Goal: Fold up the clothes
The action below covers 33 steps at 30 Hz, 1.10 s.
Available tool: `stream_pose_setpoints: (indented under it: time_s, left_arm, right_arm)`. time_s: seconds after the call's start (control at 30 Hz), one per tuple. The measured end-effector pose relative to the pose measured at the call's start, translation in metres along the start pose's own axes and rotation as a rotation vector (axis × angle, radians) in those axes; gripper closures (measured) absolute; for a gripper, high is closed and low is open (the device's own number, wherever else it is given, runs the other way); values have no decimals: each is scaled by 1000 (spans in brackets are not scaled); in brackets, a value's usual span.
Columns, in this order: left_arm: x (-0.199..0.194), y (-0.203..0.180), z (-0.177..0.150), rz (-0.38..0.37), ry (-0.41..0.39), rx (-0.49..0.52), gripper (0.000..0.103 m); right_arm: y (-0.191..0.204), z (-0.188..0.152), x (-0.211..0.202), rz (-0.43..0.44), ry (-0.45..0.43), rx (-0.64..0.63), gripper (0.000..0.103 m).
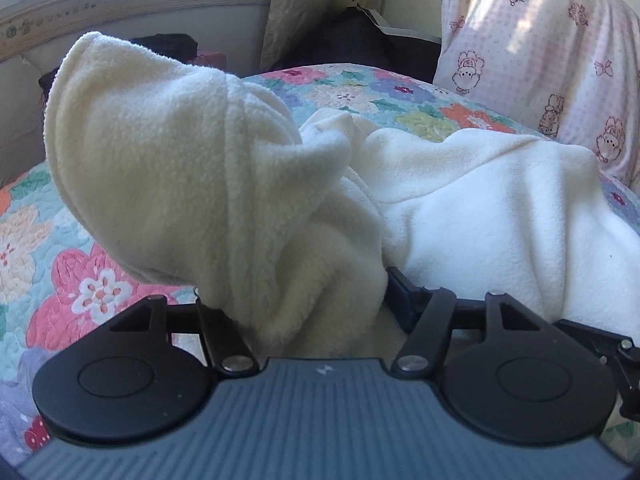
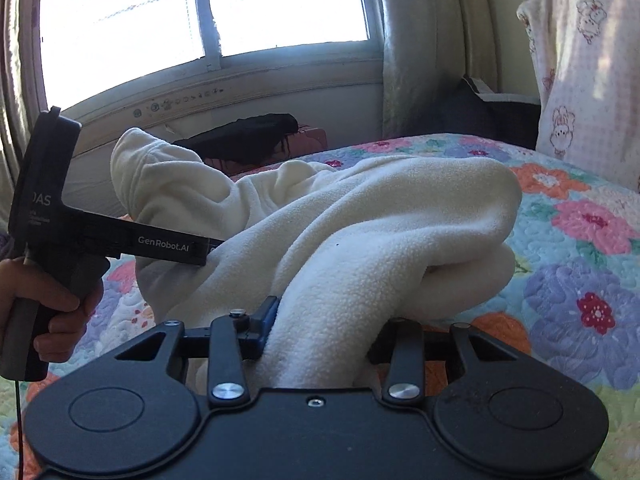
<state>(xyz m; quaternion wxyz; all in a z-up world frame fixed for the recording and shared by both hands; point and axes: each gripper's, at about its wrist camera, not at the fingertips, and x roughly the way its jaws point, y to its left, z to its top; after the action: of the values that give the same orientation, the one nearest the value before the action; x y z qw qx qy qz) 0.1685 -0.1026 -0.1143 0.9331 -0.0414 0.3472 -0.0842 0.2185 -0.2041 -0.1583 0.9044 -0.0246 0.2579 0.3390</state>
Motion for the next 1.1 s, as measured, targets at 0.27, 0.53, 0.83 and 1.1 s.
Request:
stream_pose_setpoints:
  time_s: [0.27,0.53,0.83,1.1]
  left_arm:
    - [-15,12,-6,-6,-39,-24,42]
    - [-31,23,-5,-14,-68,-42,42]
    - [-45,33,-9,-7,-84,-57,42]
    - [-68,53,-14,-14,-126,-80,42]
  right_arm:
    - [14,8,-11,26,-23,-64,57]
    - [25,22,-21,35,-48,-84,57]
    - [35,29,-22,50,-42,-100,57]
    - [64,34,-31,51,-54,-175,57]
